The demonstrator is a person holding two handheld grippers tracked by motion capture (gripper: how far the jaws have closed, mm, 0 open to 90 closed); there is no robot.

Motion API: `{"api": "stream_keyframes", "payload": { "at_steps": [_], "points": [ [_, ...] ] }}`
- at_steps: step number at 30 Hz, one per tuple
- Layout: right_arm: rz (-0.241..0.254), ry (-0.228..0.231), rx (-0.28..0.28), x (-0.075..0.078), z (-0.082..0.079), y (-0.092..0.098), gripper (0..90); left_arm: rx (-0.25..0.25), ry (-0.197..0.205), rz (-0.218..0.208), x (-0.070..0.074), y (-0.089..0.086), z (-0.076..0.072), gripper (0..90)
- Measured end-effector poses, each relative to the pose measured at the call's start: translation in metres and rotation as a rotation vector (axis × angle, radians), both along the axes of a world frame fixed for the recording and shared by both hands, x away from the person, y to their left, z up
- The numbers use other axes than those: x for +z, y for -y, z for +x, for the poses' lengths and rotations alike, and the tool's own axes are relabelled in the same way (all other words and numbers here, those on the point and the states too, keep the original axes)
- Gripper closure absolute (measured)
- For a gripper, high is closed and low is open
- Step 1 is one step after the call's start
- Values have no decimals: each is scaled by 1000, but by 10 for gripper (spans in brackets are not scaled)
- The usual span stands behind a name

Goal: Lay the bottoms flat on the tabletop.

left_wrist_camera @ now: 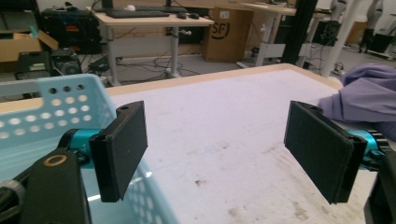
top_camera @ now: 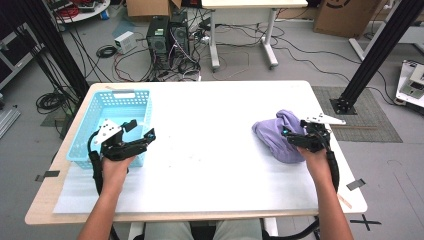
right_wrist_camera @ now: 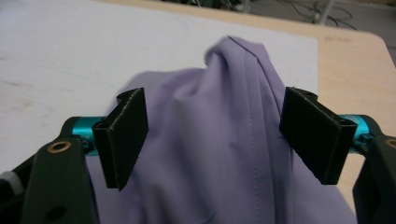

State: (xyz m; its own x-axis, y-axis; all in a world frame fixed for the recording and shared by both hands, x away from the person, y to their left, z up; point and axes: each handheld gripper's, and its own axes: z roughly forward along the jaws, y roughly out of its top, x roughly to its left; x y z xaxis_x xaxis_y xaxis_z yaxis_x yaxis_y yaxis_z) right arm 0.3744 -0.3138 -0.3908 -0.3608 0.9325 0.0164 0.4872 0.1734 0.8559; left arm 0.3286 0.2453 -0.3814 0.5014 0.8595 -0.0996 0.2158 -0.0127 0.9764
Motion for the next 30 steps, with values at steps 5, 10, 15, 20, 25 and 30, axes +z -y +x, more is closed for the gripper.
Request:
{"api": "stream_keyframes", "payload": {
  "at_steps": [5,10,15,20,25,30],
  "points": [
    [-39,-100,-15,-16,19,-4,435,-24,-3,5,-1,11,3,219],
    [-7,-132,49,-21,19,-10,760,-27,-4,13,-1,11,3,219],
    [19,-142,180,-19,11,-30,837,-24,-5,16,-2,11,1,222],
    [45,-118,225,-16,5,-47,837,-22,-10,18,-3,12,1,223],
    [83,-89,297,-8,2,-75,841,-29,-14,20,-4,15,1,224],
    [109,-82,355,0,0,-97,853,-31,-18,13,-6,20,-2,225]
  ]
}}
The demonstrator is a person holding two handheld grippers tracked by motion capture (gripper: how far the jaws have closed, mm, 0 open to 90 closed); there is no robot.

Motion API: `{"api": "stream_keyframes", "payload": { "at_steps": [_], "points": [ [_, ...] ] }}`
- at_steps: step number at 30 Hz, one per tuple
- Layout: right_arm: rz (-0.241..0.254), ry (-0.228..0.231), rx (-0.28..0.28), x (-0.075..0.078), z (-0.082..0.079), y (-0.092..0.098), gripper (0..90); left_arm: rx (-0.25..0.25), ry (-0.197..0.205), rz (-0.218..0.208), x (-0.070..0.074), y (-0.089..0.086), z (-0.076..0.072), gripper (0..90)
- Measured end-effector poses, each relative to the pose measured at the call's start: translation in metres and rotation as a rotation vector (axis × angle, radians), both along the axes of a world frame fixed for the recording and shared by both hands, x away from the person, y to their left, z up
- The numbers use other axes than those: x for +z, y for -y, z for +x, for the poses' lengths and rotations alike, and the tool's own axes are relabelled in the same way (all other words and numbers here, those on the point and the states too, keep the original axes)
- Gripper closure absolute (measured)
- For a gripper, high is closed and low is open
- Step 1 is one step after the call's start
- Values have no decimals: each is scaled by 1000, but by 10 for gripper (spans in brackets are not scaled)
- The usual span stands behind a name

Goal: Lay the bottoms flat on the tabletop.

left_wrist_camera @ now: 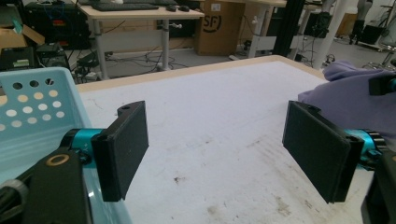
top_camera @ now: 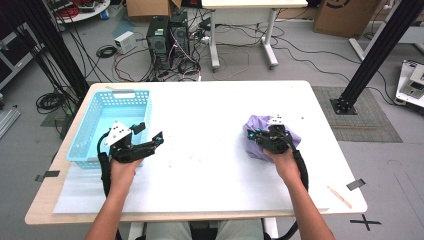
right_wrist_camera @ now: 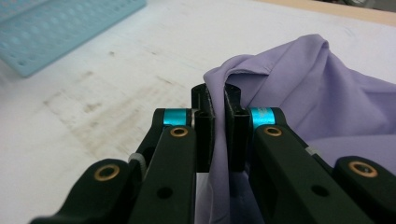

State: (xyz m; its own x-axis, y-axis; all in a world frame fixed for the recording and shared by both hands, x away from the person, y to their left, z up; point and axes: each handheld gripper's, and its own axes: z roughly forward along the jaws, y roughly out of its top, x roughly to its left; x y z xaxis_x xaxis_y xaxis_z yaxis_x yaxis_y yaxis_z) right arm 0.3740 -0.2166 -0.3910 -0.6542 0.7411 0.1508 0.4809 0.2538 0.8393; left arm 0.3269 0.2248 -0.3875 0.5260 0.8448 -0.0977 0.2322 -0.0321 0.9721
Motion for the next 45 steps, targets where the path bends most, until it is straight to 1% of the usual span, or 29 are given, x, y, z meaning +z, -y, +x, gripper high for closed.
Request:
{"api": "stream_keyframes", "payload": {
  "at_steps": [2,3,5,6,8,9,11,12,14,16,18,19,20,21,22,23,25,26,28,31,33,35,38,39,41,43,45],
  "points": [
    [1,2,6,2,-1,-3,853,-2,-4,-1,-2,3,-2,226],
    [8,9,14,4,-2,-7,853,-5,-7,4,-2,5,-3,226],
    [27,22,28,9,-4,-14,852,-6,-10,-2,-4,9,-7,227],
    [35,28,25,12,-4,-17,851,-7,-10,-4,-5,11,-8,228],
    [12,43,10,16,-4,-19,837,-8,-13,-1,-6,14,-11,229],
    [7,35,-6,17,-4,-19,824,-8,-17,-5,-7,16,-13,229],
    [-1,33,-46,17,-5,-12,750,-8,-20,-6,-7,18,-15,229],
    [4,30,-62,16,-6,-8,713,-8,-20,-8,-7,19,-16,229],
    [17,38,-100,15,-10,5,636,-12,-17,-5,-8,21,-17,229],
    [42,55,-140,15,-16,22,574,-13,-18,-1,-9,24,-17,229],
    [77,80,-182,14,-21,42,555,-12,-15,1,-11,27,-16,229],
    [90,86,-207,13,-24,57,545,-10,-18,4,-12,28,-15,229],
    [90,86,-207,13,-24,57,545,-8,-19,8,-12,29,-13,229],
    [84,93,-226,9,-26,71,541,-5,-21,6,-13,31,-11,229],
    [84,93,-226,9,-26,71,541,-2,-23,8,-14,32,-9,229],
    [76,91,-228,7,-26,76,534,6,-26,3,-14,33,-6,229],
    [41,88,-234,1,-24,83,518,18,-34,-2,-16,36,-1,229],
    [24,77,-230,-3,-23,88,498,21,-36,3,-16,37,1,229],
    [16,74,-230,-5,-24,89,488,27,-42,10,-16,40,3,230],
    [6,88,-228,-6,-28,91,469,23,-42,26,-15,43,5,234],
    [-11,95,-235,-6,-30,91,452,17,-39,21,-12,45,7,234],
    [-12,101,-244,-7,-30,92,439,12,-36,16,-10,46,9,236],
    [-8,102,-246,-9,-30,91,423,2,-40,22,-9,48,10,239],
    [-4,93,-248,-13,-30,89,412,1,-41,22,-9,49,11,239],
    [-2,94,-246,-15,-30,89,409,-2,-40,15,-8,51,12,239],
    [5,85,-249,-18,-30,88,401,-5,-43,19,-8,53,11,245],
    [29,76,-253,-22,-31,89,402,-20,-42,18,-8,58,10,260]
  ]
}}
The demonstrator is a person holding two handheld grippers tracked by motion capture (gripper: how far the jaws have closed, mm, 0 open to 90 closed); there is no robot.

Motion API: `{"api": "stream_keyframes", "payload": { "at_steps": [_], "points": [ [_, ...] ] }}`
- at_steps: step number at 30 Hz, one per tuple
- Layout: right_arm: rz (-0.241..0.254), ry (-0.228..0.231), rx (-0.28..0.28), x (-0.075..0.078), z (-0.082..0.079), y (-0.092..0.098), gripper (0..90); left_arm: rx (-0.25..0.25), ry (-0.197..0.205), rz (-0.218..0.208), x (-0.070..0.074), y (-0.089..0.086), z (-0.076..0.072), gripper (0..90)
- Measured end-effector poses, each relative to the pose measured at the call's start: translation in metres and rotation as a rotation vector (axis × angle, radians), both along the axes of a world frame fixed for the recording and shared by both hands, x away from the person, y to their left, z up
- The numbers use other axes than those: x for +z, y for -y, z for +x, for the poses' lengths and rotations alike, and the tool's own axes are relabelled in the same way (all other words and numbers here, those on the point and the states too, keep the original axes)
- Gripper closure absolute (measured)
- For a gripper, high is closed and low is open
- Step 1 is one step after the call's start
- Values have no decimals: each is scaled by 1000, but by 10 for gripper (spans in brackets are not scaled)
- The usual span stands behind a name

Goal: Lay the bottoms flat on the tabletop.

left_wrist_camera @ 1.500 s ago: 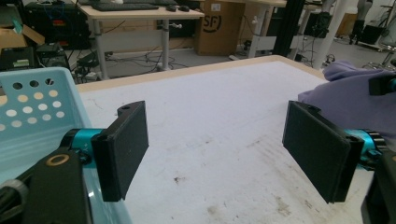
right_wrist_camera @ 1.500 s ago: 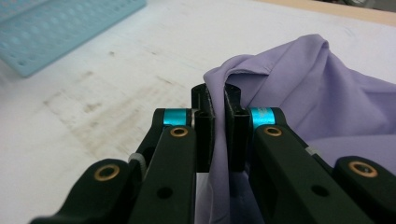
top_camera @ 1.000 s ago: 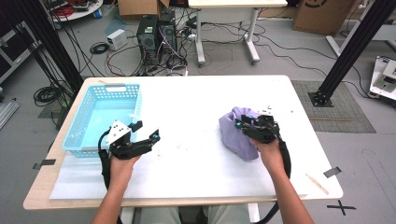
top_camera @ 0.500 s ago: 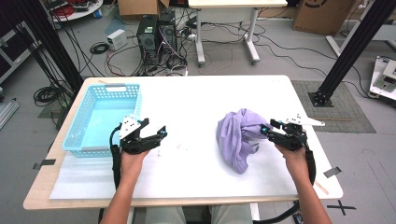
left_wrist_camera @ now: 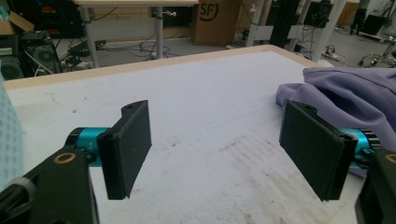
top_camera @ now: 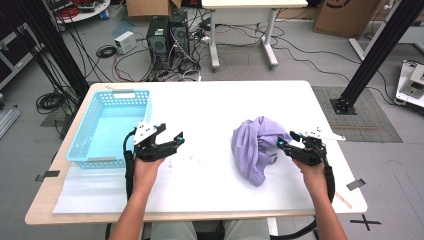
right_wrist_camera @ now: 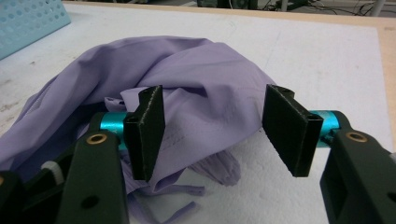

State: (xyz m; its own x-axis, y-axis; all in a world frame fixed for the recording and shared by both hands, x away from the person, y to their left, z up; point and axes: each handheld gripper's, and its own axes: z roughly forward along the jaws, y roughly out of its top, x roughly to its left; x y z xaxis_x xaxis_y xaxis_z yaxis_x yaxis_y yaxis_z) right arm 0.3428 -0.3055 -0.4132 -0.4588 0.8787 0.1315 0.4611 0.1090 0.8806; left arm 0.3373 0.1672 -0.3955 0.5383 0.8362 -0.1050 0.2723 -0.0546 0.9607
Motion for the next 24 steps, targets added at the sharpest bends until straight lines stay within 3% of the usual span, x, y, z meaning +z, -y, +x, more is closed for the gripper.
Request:
{"api": "stream_keyframes", "payload": {
  "at_steps": [7,13,19,24],
  "points": [
    [-4,0,-1,-10,-4,6,420,-50,5,5,0,24,1,266],
    [-36,6,-17,-10,-6,15,465,-79,-17,-15,-1,48,8,256],
    [-36,10,-71,-10,-6,23,538,-150,-38,0,-4,74,14,257],
    [-30,7,-87,-12,-8,26,542,-206,-59,19,-8,98,15,257]
  ]
}}
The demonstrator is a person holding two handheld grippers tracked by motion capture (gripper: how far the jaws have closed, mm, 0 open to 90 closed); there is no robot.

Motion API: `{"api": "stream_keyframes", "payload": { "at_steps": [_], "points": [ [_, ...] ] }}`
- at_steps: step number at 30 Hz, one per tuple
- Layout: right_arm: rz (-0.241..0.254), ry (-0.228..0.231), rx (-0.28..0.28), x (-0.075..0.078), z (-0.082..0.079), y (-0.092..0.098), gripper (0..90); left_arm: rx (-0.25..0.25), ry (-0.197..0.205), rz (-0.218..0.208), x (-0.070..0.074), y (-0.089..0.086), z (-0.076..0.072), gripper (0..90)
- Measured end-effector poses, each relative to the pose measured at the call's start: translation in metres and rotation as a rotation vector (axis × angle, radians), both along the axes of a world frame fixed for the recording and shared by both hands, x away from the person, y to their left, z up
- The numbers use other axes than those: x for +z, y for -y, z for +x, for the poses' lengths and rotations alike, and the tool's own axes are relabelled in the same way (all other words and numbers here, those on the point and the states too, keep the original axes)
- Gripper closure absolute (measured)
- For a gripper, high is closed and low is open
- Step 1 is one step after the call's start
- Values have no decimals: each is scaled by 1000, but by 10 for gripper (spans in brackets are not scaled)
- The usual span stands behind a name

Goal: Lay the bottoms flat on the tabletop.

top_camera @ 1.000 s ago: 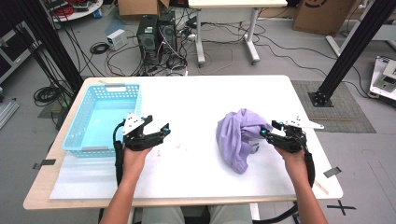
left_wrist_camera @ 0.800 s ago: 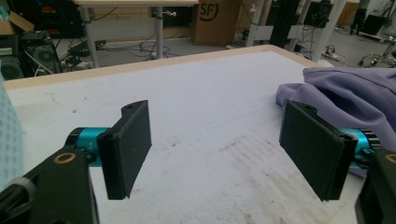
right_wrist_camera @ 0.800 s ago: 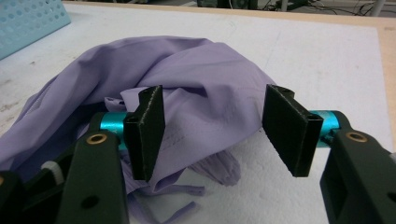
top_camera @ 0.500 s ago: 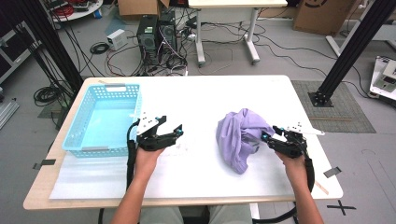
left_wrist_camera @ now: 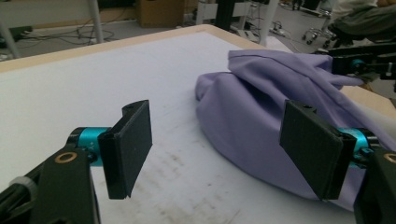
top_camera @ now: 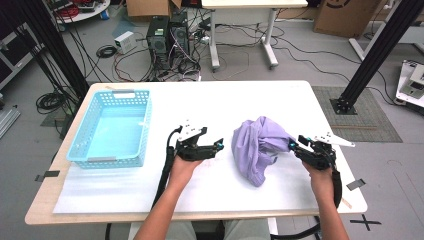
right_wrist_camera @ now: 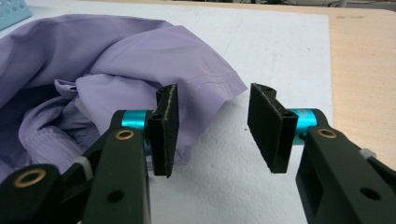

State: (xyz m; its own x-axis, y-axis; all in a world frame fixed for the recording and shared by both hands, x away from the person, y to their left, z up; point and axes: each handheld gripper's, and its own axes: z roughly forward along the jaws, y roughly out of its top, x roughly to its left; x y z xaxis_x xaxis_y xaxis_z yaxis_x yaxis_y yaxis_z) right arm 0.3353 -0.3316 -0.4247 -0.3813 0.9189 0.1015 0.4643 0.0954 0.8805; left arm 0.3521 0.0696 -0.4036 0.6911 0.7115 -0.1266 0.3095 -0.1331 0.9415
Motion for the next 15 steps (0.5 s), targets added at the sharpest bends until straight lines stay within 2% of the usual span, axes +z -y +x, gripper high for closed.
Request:
{"api": "stream_keyframes", "payload": {
  "at_steps": [5,9,11,15],
  "points": [
    [1,3,-9,0,-1,0,531,-57,-4,6,-2,22,-1,257],
    [2,-1,-11,-1,-2,0,514,-100,-32,18,-7,40,2,266],
    [3,2,-12,-1,-2,0,506,-110,-32,36,-8,49,4,266],
    [7,3,-17,-1,-3,2,504,-114,-44,42,-11,62,9,266]
  ]
}}
